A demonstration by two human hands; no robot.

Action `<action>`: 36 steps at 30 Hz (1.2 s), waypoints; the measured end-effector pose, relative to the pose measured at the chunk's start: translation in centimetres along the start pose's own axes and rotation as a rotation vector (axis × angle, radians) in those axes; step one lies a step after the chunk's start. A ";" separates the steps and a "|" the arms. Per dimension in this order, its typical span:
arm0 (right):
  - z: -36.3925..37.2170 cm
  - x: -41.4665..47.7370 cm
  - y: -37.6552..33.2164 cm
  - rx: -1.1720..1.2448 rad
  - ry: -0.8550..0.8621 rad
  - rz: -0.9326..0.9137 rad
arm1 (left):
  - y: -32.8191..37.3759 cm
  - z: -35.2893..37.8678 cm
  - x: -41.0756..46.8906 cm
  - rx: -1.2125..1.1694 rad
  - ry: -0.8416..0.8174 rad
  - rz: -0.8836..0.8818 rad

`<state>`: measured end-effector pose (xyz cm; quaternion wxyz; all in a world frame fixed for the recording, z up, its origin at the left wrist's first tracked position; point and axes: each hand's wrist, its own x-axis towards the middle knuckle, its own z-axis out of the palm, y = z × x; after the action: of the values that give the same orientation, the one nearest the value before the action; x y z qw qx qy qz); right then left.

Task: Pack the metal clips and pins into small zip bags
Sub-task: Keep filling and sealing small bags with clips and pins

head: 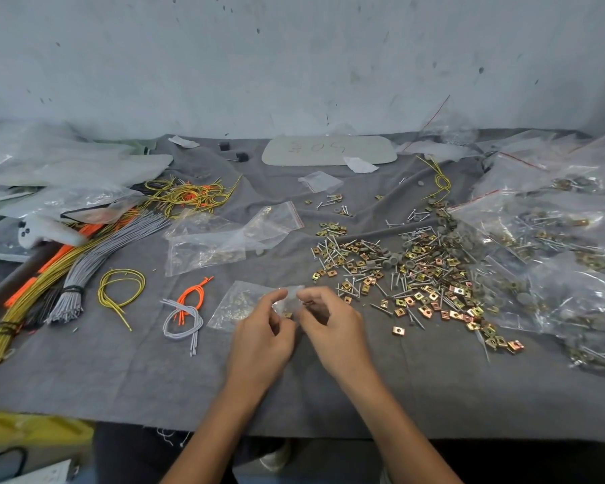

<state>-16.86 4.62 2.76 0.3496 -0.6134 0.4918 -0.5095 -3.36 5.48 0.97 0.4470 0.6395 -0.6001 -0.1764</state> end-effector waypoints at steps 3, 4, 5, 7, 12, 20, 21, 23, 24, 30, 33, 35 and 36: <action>-0.1 -0.1 0.1 -0.044 -0.002 -0.046 | 0.0 0.0 -0.1 -0.009 -0.004 -0.005; -0.1 -0.2 0.1 -0.037 -0.002 -0.053 | 0.0 -0.1 -0.1 -0.014 -0.009 -0.007; -0.1 -0.2 0.1 -0.021 -0.004 -0.054 | 0.0 -0.1 -0.1 -0.018 -0.013 -0.008; 0.1 -0.1 0.2 0.021 -0.022 -0.035 | 0.0 -0.1 -0.1 -0.027 -0.021 -0.007; -0.1 0.1 0.1 -0.098 0.037 0.001 | 0.2 -0.3 0.0 -0.050 -0.013 -0.017; -0.4 -1.8 1.2 -0.736 -0.092 -0.139 | 0.6 -0.5 -0.1 -0.129 0.063 -0.051; -0.4 -1.7 1.1 -0.732 -0.107 -0.127 | 0.5 -0.6 -0.2 -0.152 0.063 -0.062; -0.5 -1.5 1.1 -0.681 -0.116 -0.098 | 0.5 -0.7 -0.2 -0.208 0.064 -0.092; -0.6 -1.5 1.2 -0.661 -0.115 -0.098 | 0.5 -0.7 -0.1 -0.233 0.066 -0.109; -0.7 -1.7 1.0 -0.564 -0.078 -0.128 | 0.0 -0.5 0.2 -0.295 0.049 -0.162; -0.9 -1.7 1.1 -0.500 -0.024 -0.117 | 0.0 -0.5 0.1 -0.267 0.051 -0.147; -0.9 -1.8 1.1 -0.432 0.012 -0.108 | 0.1 -0.5 0.0 -0.255 0.044 -0.132; -1.0 -1.8 1.1 -0.397 0.021 -0.103 | 0.1 -0.5 0.0 -0.249 0.039 -0.127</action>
<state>-18.09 6.11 1.52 0.1901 -0.6891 0.5544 -0.4262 -3.04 5.62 1.31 0.5226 0.6190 -0.5231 -0.2650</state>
